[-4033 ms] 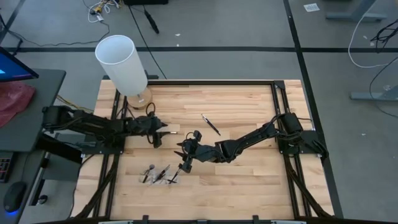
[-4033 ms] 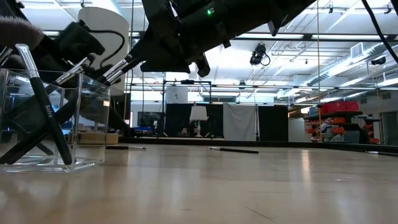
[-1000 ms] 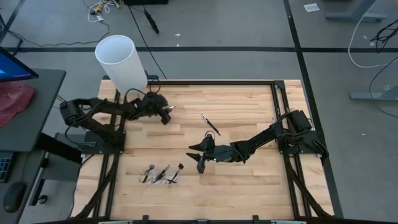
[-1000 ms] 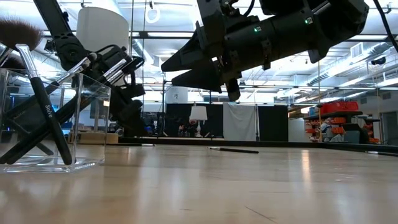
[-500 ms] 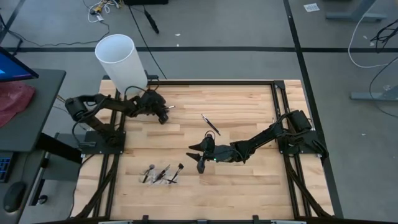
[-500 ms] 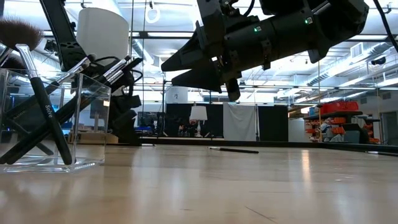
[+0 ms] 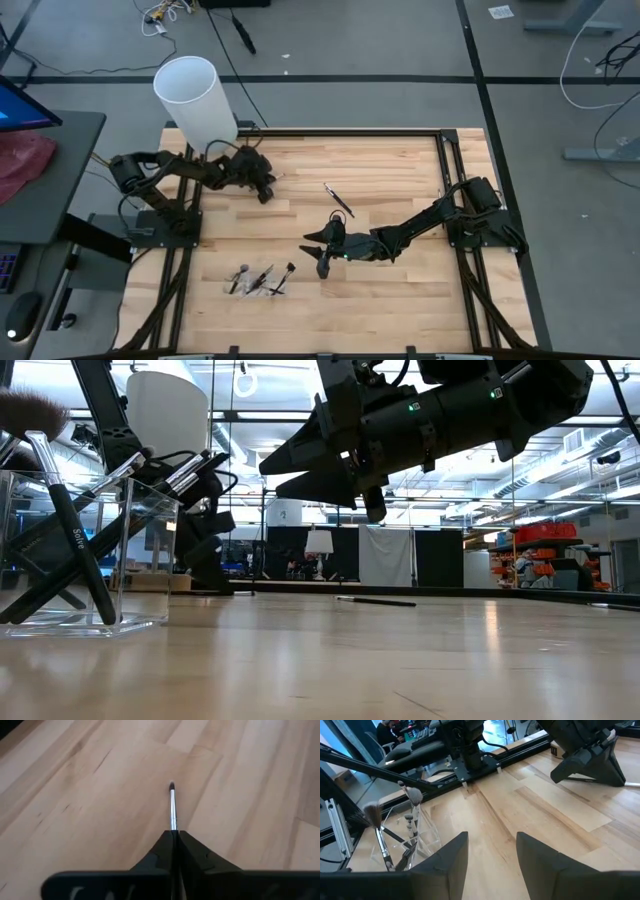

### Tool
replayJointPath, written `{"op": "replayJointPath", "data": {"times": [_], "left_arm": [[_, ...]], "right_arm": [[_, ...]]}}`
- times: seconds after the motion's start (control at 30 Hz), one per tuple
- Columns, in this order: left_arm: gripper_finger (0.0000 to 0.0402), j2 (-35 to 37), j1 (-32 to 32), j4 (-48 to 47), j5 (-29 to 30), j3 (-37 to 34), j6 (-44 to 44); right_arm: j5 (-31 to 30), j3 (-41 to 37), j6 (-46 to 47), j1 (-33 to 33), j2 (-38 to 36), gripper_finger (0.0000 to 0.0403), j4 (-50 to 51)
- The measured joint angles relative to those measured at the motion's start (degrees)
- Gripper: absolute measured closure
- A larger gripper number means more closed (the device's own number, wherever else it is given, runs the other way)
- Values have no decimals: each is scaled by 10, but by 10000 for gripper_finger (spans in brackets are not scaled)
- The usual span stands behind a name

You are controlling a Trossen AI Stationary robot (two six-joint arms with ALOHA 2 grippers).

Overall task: Put items in baskets/containers
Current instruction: Put the eyeshadow brush into the transparent organizer

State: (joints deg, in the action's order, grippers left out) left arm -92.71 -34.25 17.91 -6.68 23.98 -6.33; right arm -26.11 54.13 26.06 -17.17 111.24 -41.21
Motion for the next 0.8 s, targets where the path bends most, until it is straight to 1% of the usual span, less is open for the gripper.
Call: {"op": "replayJointPath", "data": {"times": [0.07, 0.2, 0.3, 0.43, 0.63, 0.8], "left_arm": [[391, 0, 6, 1, -7, 0, 10], [391, -1, 21, 5, -67, -3, 27], [393, 2, 37, 6, -86, -4, 38], [393, 27, 61, 6, -90, -11, 57], [399, 97, 102, 21, -91, -46, 80], [399, 160, 136, 68, -76, -85, 102]], "right_arm": [[0, 0, 0, 0, 0, 234, 0], [0, 0, 5, -1, 0, 234, 1], [0, 0, 5, -1, 0, 234, 4], [0, 0, 5, -1, 0, 234, 8], [0, 0, 31, -1, 0, 234, 40], [0, -1, 49, -1, 0, 234, 59]]}}
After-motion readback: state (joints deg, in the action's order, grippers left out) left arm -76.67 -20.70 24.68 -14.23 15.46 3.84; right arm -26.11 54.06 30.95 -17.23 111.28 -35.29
